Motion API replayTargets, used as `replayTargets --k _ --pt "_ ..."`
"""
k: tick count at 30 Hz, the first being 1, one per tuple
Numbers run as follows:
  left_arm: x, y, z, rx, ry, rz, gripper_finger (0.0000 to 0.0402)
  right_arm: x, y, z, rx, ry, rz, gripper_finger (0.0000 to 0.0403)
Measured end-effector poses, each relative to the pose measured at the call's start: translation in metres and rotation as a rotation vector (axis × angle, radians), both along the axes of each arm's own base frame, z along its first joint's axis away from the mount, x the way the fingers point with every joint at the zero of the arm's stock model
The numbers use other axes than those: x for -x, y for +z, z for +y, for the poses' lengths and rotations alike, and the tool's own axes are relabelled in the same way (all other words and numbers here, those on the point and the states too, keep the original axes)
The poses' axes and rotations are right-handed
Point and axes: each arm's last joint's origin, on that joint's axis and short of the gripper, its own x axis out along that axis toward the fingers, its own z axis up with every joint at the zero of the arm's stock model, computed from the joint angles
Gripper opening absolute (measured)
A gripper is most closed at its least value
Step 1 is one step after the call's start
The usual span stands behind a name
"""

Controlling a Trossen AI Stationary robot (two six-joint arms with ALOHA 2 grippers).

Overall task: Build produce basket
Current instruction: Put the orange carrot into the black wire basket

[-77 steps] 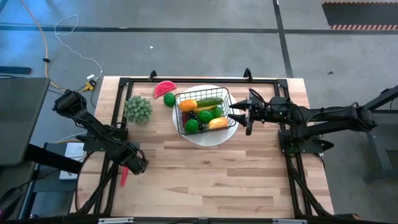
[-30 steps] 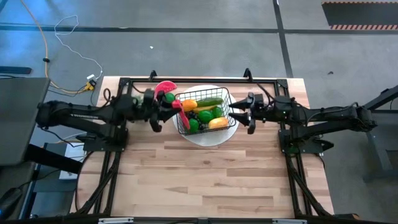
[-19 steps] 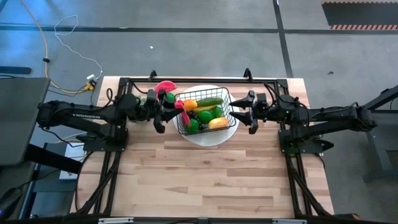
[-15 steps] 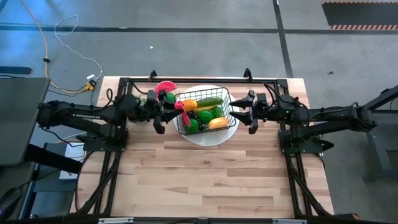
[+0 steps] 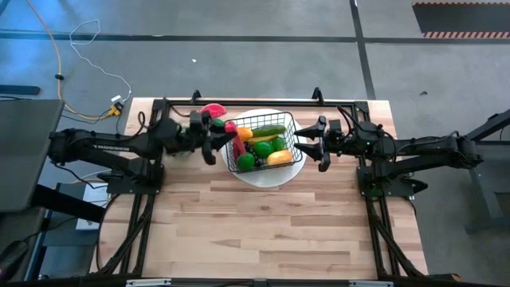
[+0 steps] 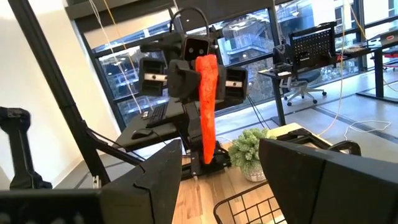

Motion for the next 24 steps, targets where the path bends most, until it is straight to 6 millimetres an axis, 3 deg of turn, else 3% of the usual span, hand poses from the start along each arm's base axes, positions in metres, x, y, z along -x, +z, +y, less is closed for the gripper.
replayTargets --k 6,12,19,24 --pt "-0.03 0.032 0.023 -0.063 0.005 0.184 0.0117 0.0 0.002 -0.001 -0.001 -0.017 -0.017 0.0197" --pt "-0.078 0.04 0.052 -0.113 -0.011 0.399 0.0117 0.001 0.008 0.0 0.004 -0.016 -0.088 0.0197" --pt "-0.126 0.001 0.096 -0.074 -0.008 0.739 0.0117 0.002 0.009 0.0 0.005 -0.016 -0.094 0.0197" --pt "-0.158 -0.042 0.113 -0.119 -0.097 0.903 0.0117 0.001 0.009 0.0 0.004 -0.016 -0.093 0.0197"
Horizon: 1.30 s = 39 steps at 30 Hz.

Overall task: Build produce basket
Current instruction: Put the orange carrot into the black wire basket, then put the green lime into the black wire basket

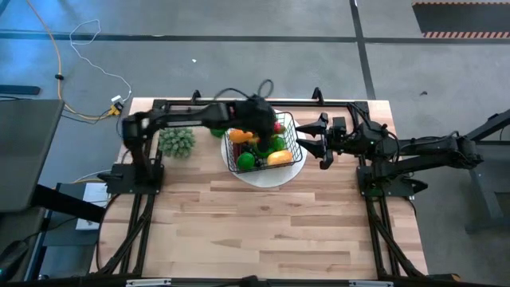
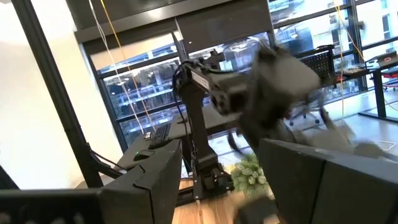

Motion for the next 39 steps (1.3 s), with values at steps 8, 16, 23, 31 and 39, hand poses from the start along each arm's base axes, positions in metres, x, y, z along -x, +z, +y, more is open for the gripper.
replayTargets --k 8,16,23,31,39 --pt "-0.02 -0.031 0.009 -0.029 -0.02 0.133 0.0117 0.0 0.0 0.0 0.0 0.0 0.003 0.0197" --pt "-0.012 -0.036 0.012 -0.092 0.007 0.256 0.0117 0.0 -0.001 0.0 -0.001 0.0 0.01 0.0197" --pt "-0.014 -0.044 0.012 -0.055 -0.003 0.264 0.0129 0.0 -0.001 0.0 -0.001 0.001 0.011 0.0197" --pt "-0.02 -0.058 0.013 -0.029 0.024 0.277 0.018 -0.001 -0.003 0.0 -0.03 0.006 0.026 0.0197" --pt "-0.01 -0.026 0.009 -0.035 0.046 0.198 0.0227 -0.001 -0.003 0.0 -0.001 0.0 0.033 0.0197"
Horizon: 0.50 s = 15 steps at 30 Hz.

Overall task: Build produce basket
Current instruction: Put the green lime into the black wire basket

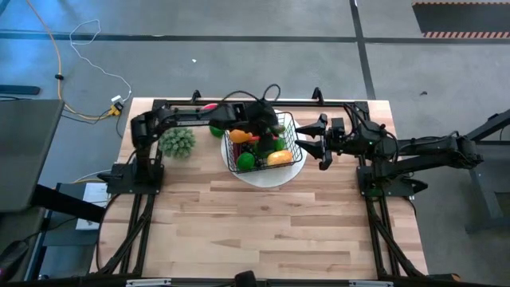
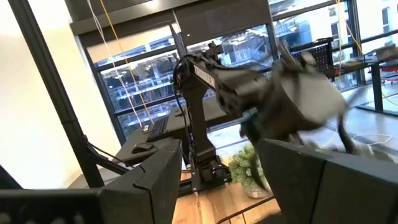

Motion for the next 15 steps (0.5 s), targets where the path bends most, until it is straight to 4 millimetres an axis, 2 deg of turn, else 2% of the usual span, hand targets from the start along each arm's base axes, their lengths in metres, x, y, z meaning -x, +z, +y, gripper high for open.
replayTargets --k 4,8,10,12,15 --pt "0.017 0.041 -0.008 0.006 0.008 -0.103 0.0232 0.0 0.0 0.0 0.015 -0.003 0.001 0.0197" --pt "0.05 0.096 -0.021 0.048 0.022 -0.262 0.0229 0.0 0.0 0.0 0.035 -0.006 0.003 0.0197" --pt "0.069 0.117 -0.031 0.054 0.03 -0.355 0.0227 0.0 0.0 0.0 0.039 -0.007 0.004 0.0197" --pt "0.086 0.129 -0.042 0.025 0.024 -0.476 0.0226 0.0 0.0 0.0 0.049 -0.009 0.006 0.0197" --pt "0.113 0.126 -0.058 0.002 0.016 -0.651 0.0225 0.0 0.0 0.0 0.057 -0.01 0.007 0.0197"
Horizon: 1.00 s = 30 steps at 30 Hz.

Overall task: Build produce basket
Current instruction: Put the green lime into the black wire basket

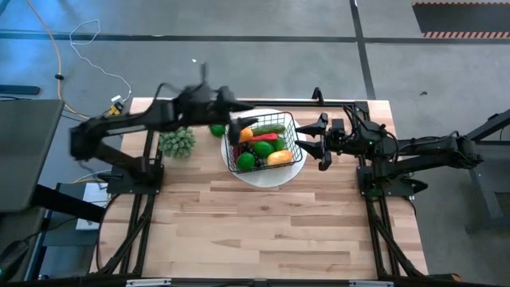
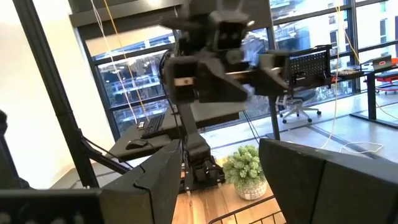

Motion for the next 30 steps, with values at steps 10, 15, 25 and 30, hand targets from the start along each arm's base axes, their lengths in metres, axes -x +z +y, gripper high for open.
replayTargets --k 10,15,25,30 --pt "0.075 -0.064 -0.049 0.043 -0.029 -0.475 0.0225 0.0 0.0 0.0 0.015 -0.003 0.002 0.0197" --pt "0.096 -0.078 -0.061 0.028 -0.051 -0.59 0.0225 0.0 0.0 0.0 0.026 -0.005 0.002 0.0197" --pt "0.1 -0.085 -0.072 -0.05 -0.115 -0.532 0.0225 0.0 -0.001 0.0 0.021 -0.003 0.018 0.0197" --pt "0.099 -0.088 -0.072 -0.026 -0.111 -0.502 0.0225 -0.001 -0.013 0.0 0.041 0.007 0.136 0.0197"
